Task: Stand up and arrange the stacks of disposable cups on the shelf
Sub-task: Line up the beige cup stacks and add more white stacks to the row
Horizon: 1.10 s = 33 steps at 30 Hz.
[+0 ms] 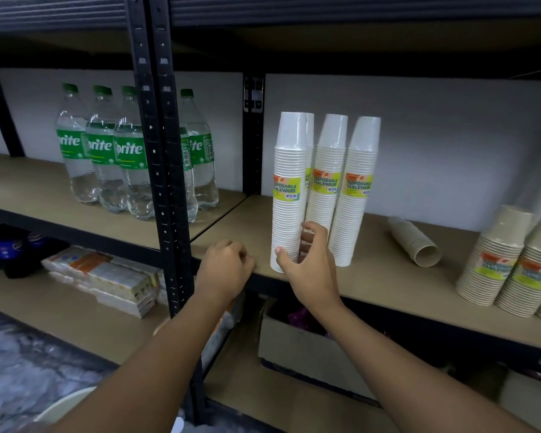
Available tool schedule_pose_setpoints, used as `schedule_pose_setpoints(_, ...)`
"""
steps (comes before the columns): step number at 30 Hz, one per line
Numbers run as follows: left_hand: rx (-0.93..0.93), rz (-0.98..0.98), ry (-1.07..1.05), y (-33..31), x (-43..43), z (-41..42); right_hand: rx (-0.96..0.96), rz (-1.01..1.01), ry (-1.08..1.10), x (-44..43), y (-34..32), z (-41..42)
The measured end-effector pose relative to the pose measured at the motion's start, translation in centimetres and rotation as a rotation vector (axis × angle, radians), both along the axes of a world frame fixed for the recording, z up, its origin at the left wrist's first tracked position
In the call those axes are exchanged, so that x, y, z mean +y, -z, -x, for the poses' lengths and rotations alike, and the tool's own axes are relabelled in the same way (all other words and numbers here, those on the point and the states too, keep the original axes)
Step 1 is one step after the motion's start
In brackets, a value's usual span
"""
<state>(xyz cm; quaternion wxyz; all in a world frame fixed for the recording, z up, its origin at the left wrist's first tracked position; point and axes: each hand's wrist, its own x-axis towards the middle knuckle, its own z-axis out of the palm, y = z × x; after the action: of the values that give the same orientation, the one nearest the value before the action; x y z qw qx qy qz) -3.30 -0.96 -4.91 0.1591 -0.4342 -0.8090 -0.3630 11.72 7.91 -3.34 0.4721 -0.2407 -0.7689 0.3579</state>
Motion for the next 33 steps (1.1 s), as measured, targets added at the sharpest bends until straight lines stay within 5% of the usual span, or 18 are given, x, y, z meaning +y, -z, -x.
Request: schedule_pose_setpoints(33, -0.013, -0.013, -0.007, 0.23, -0.15, -0.18, -0.06, -0.01, 0.091, 0.35, 0.45, 0.56)
